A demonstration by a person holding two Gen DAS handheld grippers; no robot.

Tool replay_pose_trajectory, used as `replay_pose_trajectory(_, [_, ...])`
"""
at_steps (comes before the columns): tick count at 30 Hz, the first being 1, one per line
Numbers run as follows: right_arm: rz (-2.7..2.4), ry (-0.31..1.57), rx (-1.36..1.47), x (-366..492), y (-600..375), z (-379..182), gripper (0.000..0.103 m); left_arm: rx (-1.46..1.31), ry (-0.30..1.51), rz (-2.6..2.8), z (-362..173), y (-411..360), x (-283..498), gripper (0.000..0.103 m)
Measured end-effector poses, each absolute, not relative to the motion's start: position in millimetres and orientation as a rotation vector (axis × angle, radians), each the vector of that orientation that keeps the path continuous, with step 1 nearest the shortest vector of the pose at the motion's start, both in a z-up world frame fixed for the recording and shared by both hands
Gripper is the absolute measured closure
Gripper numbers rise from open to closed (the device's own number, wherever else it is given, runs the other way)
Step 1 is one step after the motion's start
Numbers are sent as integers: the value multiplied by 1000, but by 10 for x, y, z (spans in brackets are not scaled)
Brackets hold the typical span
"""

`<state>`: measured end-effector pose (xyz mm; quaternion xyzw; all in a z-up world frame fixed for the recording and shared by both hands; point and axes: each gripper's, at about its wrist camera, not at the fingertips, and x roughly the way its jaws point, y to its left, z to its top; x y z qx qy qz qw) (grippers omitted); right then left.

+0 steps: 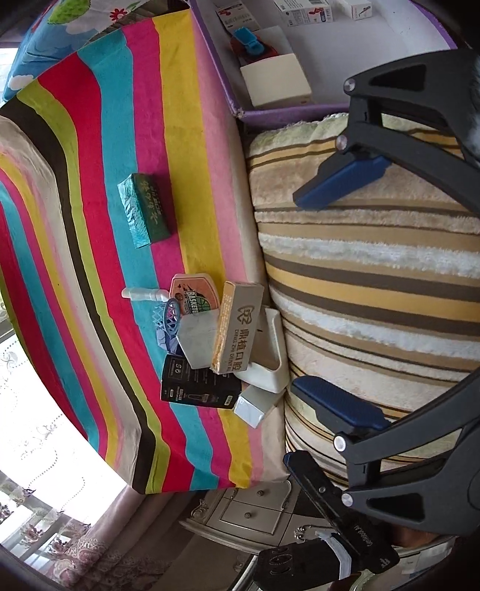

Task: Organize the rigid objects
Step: 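Withdraw both grippers from the storage box back to the pile, then grasp the beige box with the right gripper while the left grasps a silver box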

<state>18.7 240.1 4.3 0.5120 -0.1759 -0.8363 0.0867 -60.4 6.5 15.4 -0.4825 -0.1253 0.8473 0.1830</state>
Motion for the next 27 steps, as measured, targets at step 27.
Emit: replay_pose_trajectory(27, [-2468,-662,1624,-568,2007,-394,7,-1453,-192,2322,-246,202,-1038,53])
